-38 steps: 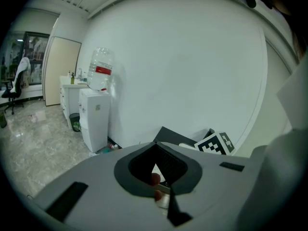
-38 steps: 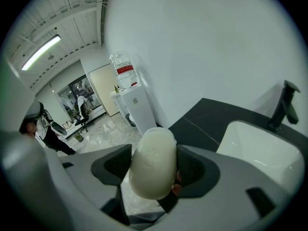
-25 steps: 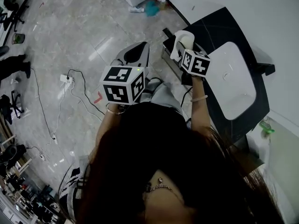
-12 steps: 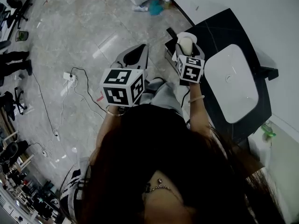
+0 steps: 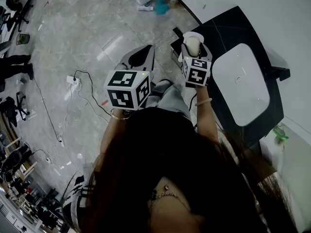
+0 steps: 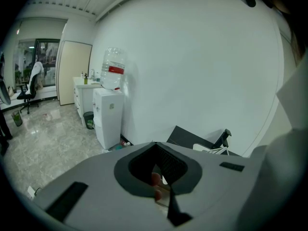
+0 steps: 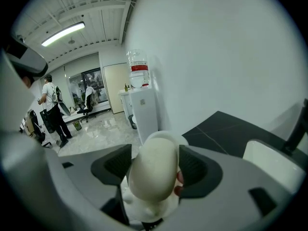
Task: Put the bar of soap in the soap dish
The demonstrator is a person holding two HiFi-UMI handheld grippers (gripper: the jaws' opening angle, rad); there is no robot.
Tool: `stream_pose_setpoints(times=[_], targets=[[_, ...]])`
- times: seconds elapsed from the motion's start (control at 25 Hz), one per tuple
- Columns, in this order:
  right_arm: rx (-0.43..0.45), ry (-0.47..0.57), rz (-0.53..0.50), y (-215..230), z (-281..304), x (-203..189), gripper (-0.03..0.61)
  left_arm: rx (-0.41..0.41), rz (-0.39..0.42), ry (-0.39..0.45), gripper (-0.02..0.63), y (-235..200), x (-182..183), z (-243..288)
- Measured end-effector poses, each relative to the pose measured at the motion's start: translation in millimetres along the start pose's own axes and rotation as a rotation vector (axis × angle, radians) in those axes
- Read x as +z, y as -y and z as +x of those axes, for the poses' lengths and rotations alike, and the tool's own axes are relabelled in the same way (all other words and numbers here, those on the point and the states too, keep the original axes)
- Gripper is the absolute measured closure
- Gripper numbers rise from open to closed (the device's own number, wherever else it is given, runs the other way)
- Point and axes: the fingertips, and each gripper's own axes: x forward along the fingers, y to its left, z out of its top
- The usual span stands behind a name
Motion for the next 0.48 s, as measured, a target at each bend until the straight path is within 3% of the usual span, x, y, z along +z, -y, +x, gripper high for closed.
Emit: stream_pose_setpoints(times=[0.48], targets=[[-0.042, 0.065, 0.046, 13.7, -35.7, 27.0, 0.273, -0.077, 0.024, 0.010, 0.618, 21.4, 0.5, 6.3]])
